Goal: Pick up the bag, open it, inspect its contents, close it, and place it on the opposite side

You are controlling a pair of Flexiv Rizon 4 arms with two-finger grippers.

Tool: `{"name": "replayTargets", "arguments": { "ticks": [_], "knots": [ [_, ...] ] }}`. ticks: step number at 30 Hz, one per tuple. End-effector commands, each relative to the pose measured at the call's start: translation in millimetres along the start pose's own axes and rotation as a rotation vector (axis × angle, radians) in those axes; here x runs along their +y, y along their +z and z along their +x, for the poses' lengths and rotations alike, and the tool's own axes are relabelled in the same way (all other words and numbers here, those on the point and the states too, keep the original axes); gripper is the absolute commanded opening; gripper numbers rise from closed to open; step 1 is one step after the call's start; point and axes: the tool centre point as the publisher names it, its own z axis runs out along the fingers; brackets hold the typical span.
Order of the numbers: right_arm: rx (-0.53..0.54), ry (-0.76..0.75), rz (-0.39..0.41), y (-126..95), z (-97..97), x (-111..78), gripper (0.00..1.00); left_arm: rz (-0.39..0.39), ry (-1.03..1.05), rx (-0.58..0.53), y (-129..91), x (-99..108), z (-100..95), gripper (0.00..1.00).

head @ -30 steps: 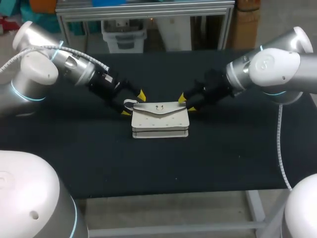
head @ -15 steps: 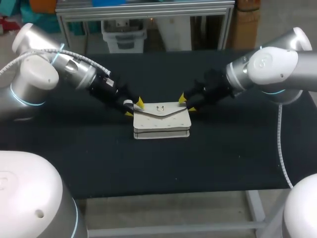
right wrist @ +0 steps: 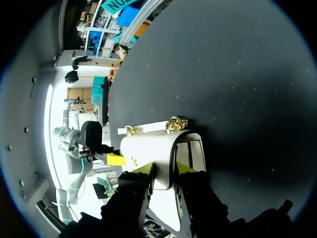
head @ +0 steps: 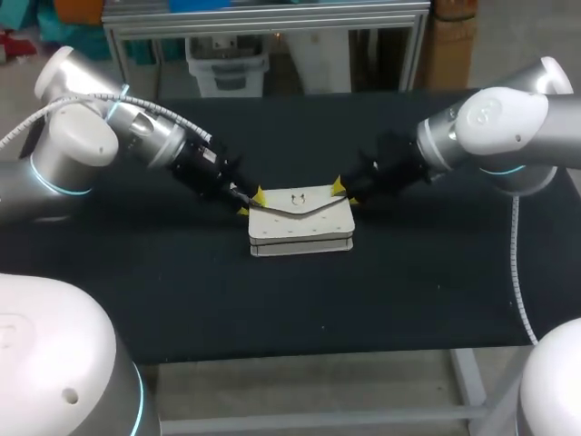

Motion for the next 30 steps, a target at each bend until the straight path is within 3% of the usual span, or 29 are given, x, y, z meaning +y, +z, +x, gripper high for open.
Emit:
{"name": "replayTargets", "arguments": {
  "ticks": [1,9,10,11,12,14,19,21,24,30],
  "knots": [
    [0.005,0.001,0.002,4,-2.0,-1.2,0.0,-0.021,-0.002,0.008,7,-11,-1.7,0.0],
    [0.012,0.0,0.011,5,-5.4,0.0,0.0,-0.02,-0.008,0.015,3,-12,-5.1,0.03],
    [0.012,0.001,0.015,5,-6.0,0.1,0.1,-0.017,-0.006,0.012,2,-11,-5.7,0.4],
    [0.012,0.002,0.009,4,-6.7,0.1,0.37,-0.015,-0.006,0.01,1,-10,-6.2,0.64],
    [0.012,0.003,0.007,3,-7.4,0.0,0.49,-0.013,-0.006,0.011,-1,-8,-6.8,0.74],
    [0.014,0.004,-0.003,0,-8.5,-0.1,0.6,0.0,-0.004,0.013,-4,-6,-7.4,0.82],
    [0.018,0.003,-0.024,-4,-7.9,-0.2,0.67,0.006,0.002,0.015,-6,-3,-6.2,0.81],
    [0.021,0.002,-0.026,-4,-6.8,-0.2,0.62,0.0,0.01,0.016,-5,-3,-4.8,0.75],
    [0.024,0.0,-0.026,-3,-5.3,-0.6,0.53,-0.007,0.014,0.015,-4,-2,-2.9,0.53],
    [0.029,-0.003,-0.021,1,-3.3,-1.9,0.46,-0.017,0.022,0.014,-2,0,-0.8,0.48]
  ]
}}
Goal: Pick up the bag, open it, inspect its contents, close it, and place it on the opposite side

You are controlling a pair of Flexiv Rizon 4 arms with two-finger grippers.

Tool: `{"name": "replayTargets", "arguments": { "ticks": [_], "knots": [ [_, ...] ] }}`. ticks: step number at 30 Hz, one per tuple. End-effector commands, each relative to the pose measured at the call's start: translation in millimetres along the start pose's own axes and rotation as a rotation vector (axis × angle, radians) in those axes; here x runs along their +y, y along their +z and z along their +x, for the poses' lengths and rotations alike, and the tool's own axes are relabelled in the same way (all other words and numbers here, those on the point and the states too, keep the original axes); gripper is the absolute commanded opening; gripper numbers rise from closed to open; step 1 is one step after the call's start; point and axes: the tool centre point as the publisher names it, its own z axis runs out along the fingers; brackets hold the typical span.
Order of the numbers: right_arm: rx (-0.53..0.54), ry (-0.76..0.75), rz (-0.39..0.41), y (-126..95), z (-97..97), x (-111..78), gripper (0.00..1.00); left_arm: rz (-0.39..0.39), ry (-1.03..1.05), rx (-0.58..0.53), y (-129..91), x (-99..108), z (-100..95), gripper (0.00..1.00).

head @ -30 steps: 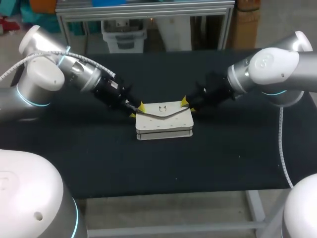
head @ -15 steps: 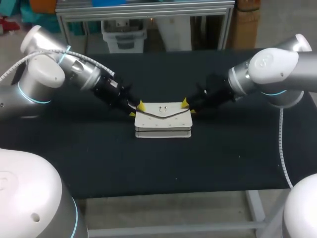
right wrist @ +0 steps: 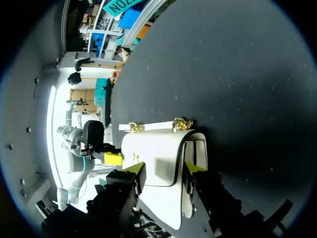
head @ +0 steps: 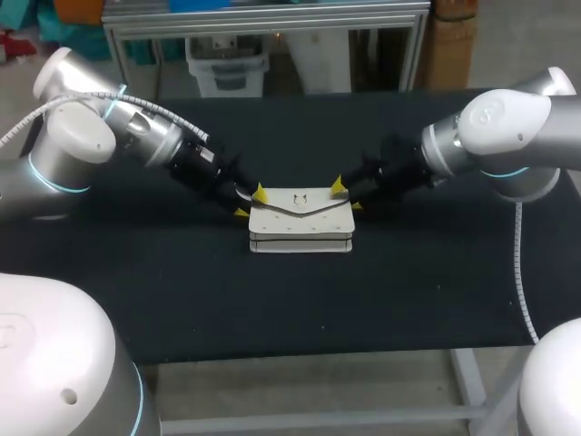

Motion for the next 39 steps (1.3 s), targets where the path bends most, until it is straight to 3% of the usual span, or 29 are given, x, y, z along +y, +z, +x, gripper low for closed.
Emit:
{"name": "replayTargets", "arguments": {
  "ticks": [1,4,5,6,7,8,21,23,24,25,39],
  "knots": [
    [0.002,-0.001,0.001,3,0.3,-0.6,0.44,-0.007,0.0,-0.001,1,0,0.6,0.48],
    [0.003,0.0,0.004,4,-0.2,-1.3,0.35,-0.02,-0.001,-0.004,5,-1,0.6,0.48],
    [0.003,0.001,0.005,5,-0.5,-1.3,0.29,-0.024,-0.004,-0.004,6,-2,0.3,0.44],
    [0.003,0.001,0.006,6,-0.8,-1.4,0.05,-0.03,-0.007,-0.003,7,-3,0.0,0.33],
    [0.003,0.0,0.008,6,-1.0,-1.6,0.0,-0.032,-0.007,-0.004,8,-4,-0.2,0.2],
    [0.002,-0.002,0.009,6,-1.0,-1.7,0.0,-0.035,-0.009,-0.004,9,-4,-0.5,0.0],
    [0.0,-0.011,0.009,4,-2.2,0.7,0.0,-0.053,-0.019,-0.011,13,-9,1.1,0.0],
    [0.0,-0.01,0.01,3,-1.7,0.9,0.47,-0.051,-0.02,-0.015,12,-9,1.2,0.77],
    [0.0,-0.01,0.01,2,-1.4,0.7,0.89,-0.046,-0.02,-0.021,10,-9,1.4,1.0],
    [0.0,-0.011,0.009,1,-0.9,0.4,1.0,-0.042,-0.021,-0.025,9,-8,1.7,1.0],
    [-0.017,-0.037,-0.022,-21,8.4,-12.9,1.0,0.007,-0.032,-0.078,-20,7,9.5,1.0]
  ]
}}
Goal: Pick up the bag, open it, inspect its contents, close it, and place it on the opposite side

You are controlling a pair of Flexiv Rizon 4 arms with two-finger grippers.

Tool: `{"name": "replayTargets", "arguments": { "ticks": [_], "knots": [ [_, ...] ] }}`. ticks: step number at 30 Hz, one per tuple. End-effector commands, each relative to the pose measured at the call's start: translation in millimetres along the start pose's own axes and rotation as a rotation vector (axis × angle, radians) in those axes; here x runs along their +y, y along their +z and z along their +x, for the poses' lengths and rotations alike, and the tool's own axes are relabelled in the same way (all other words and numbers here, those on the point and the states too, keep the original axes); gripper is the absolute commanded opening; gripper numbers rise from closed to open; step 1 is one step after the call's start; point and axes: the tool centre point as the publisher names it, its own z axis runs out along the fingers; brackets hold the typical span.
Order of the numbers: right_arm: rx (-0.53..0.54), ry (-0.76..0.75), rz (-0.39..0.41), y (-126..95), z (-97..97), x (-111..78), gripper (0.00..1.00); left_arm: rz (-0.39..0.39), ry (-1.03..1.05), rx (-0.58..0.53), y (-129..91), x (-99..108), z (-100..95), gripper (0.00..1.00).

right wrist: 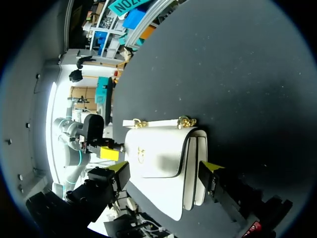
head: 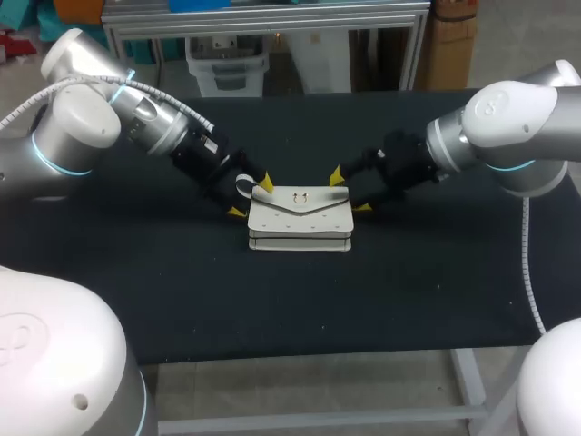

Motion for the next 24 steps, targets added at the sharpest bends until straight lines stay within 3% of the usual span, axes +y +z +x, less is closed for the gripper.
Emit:
{"name": "replayTargets", "arguments": {
  "ticks": [1,3,5,8,11,13,24],
  "knots": [
    [-0.006,-0.007,-0.013,-7,3.5,-11.9,1.0,0.041,-0.011,-0.02,-14,13,2.4,1.0],
    [-0.007,-0.01,-0.012,-7,4.4,-15.9,1.0,0.048,-0.019,-0.032,-19,14,1.6,1.0],
    [-0.01,-0.014,-0.008,-7,4.8,-20.2,0.93,0.048,-0.027,-0.045,-24,14,-0.3,1.0],
    [-0.021,-0.02,-0.003,-7,4.6,-25.7,0.69,0.049,-0.044,-0.081,-33,13,-4.6,1.0],
    [-0.031,-0.022,0.001,-7,3.0,-29.6,0.53,0.042,-0.052,-0.102,-43,11,-9.6,1.0],
    [-0.034,-0.021,0.006,-6,1.4,-31.7,0.49,0.044,-0.066,-0.117,-49,10,-13.2,1.0],
    [-0.03,-0.003,0.032,5,-11.4,-37.1,0.47,0.041,-0.099,-0.134,-56,11,-23.9,1.0]
  ]
}}
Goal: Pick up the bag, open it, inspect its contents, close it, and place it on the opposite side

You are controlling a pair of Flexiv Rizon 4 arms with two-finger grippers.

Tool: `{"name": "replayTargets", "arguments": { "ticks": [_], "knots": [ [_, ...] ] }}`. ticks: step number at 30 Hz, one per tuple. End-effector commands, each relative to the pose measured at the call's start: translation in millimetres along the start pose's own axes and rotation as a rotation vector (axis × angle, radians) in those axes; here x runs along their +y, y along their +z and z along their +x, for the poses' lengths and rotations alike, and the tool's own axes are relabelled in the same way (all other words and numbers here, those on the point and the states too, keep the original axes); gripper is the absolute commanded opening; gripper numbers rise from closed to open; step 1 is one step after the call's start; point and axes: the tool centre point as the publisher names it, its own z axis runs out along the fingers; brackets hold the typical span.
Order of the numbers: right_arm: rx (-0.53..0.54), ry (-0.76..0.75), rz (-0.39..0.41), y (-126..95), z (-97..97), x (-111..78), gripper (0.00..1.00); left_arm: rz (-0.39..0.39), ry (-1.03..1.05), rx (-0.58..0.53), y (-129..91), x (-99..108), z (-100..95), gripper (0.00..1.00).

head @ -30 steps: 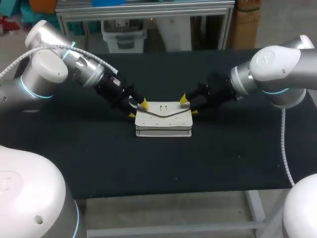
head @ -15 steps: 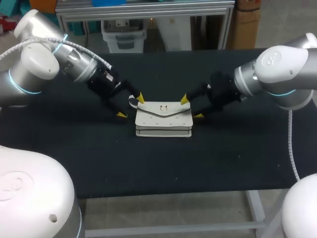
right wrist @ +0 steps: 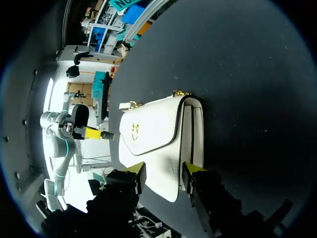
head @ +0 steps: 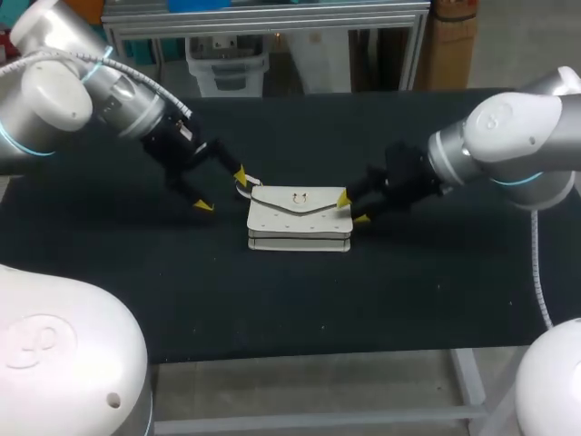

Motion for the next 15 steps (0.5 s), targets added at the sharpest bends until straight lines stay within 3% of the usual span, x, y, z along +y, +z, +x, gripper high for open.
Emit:
{"name": "replayTargets", "arguments": {
  "ticks": [1,8,10,11,12,15],
  "knots": [
    [0.008,0.003,0.006,6,-4.9,2.8,0.47,-0.006,-0.004,0.002,-1,-2,-4.2,1.0],
    [0.025,-0.004,0.011,11,-3.0,9.0,0.36,-0.045,0.05,-0.037,-6,-8,-8.1,1.0],
    [0.026,-0.01,0.019,14,-1.9,11.1,0.26,-0.046,0.058,-0.045,-8,-10,-9.5,1.0],
    [0.025,-0.013,0.023,15,-1.4,12.2,0.08,-0.05,0.075,-0.056,-9,-11,-9.7,1.0],
    [0.024,-0.019,0.027,16,-1.1,13.1,0.0,-0.049,0.08,-0.059,-10,-11,-10.2,1.0],
    [0.016,-0.033,0.033,16,-2.6,16.0,0.0,-0.049,0.104,-0.083,-14,-12,-10.8,1.0]
  ]
}}
